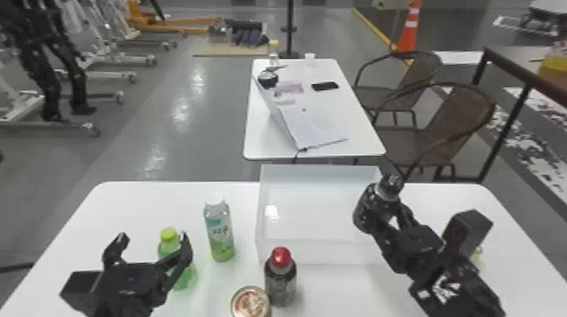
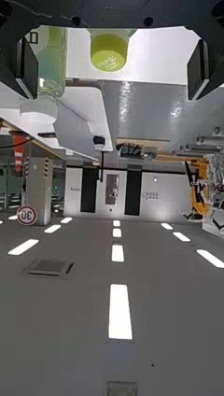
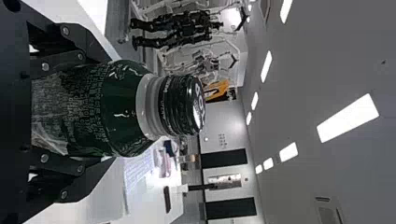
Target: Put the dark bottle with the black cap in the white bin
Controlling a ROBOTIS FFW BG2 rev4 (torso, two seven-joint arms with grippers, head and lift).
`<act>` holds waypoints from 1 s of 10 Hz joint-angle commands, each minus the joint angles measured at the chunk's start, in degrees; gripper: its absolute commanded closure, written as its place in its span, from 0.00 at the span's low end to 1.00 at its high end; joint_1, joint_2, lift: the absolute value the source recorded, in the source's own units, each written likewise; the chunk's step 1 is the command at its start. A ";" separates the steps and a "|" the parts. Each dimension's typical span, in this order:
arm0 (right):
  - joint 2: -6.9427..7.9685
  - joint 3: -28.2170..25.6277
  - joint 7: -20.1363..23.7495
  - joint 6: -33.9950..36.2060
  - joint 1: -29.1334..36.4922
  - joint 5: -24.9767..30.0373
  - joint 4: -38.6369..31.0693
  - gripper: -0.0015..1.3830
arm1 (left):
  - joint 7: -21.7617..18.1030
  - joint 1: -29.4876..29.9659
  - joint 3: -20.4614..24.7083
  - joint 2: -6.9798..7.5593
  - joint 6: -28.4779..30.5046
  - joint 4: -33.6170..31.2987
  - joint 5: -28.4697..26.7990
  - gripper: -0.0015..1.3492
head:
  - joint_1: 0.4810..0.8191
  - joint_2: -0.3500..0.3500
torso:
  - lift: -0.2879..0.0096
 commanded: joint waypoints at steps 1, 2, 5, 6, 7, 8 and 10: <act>1.30 0.87 0.57 -0.38 -5.62 0.92 4.45 0.59 | 0.00 -0.36 -0.54 -0.24 -0.10 0.54 0.33 0.08 | 0.20 0.50 | 0.63; 2.53 0.87 1.19 -0.73 -8.35 1.27 8.76 0.59 | 0.00 -0.45 -0.81 -0.24 -0.28 0.72 0.59 0.08 | 0.20 0.50 | 0.63; 3.32 0.96 1.28 -0.73 -12.48 2.59 18.08 0.59 | 0.00 -0.80 -0.98 -0.24 -0.45 1.25 1.03 0.08 | 0.20 0.50 | 0.63; 3.32 0.96 1.28 -0.73 -13.18 2.41 20.19 0.59 | 0.00 -0.71 -1.07 -0.24 -0.54 1.42 1.30 0.08 | 0.20 0.50 | 0.63; 3.23 0.96 1.28 -0.55 -13.45 2.41 21.68 0.59 | 0.00 -0.80 -0.98 -0.24 -0.63 1.42 1.30 0.08 | 0.20 0.50 | 0.63; 3.23 0.87 1.28 -0.38 -13.45 2.15 22.65 0.59 | 0.00 -0.80 -0.98 -0.24 -0.63 1.42 1.38 0.08 | 0.20 0.50 | 0.63; 3.23 0.87 1.28 -0.38 -13.45 1.53 23.97 0.56 | 0.00 -0.80 -0.98 -0.24 -0.63 1.42 1.38 0.08 | 0.20 0.50 | 0.63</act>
